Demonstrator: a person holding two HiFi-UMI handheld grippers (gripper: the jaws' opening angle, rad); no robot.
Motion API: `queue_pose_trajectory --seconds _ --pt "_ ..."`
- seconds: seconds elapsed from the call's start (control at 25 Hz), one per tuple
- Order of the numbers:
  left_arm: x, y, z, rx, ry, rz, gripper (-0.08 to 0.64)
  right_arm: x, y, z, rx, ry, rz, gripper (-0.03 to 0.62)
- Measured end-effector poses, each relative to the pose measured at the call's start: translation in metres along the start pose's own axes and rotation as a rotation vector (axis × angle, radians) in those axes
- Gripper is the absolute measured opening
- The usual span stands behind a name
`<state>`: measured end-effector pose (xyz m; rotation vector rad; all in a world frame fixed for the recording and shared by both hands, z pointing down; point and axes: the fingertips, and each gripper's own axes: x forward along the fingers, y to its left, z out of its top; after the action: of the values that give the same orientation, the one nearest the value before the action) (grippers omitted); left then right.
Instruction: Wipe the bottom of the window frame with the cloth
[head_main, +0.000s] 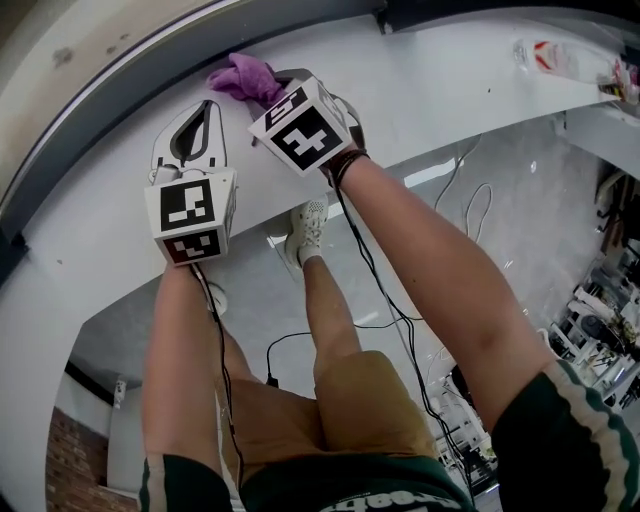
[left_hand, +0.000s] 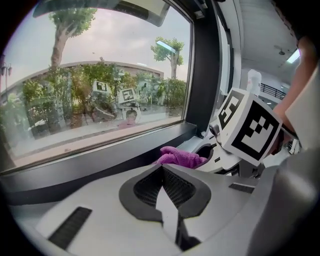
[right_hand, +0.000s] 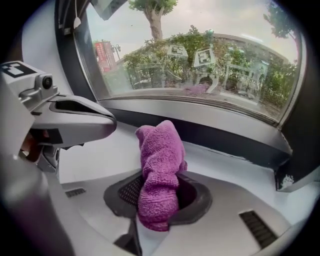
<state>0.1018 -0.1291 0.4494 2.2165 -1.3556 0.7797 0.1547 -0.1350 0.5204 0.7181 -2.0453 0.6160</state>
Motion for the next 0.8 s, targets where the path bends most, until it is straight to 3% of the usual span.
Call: queue_pose_trajectory --seconds 0.2,0.6,0.8 --pt "0.036 -0.044 0.018 0.003 -0.002 -0.027 0.009 -0.024 -0.052 -0.023 0.018 0.003 -0.046 0.118" --pt "0.052 -0.091 0.035 0.015 -0.009 -0.074 0.009 -0.056 -0.105 -0.059 0.082 0.022 -0.124 0.118" --pt "0.060 -0.113 0.045 0.019 -0.023 -0.095 0.009 -0.072 -0.136 -0.077 0.101 0.045 -0.205 0.118"
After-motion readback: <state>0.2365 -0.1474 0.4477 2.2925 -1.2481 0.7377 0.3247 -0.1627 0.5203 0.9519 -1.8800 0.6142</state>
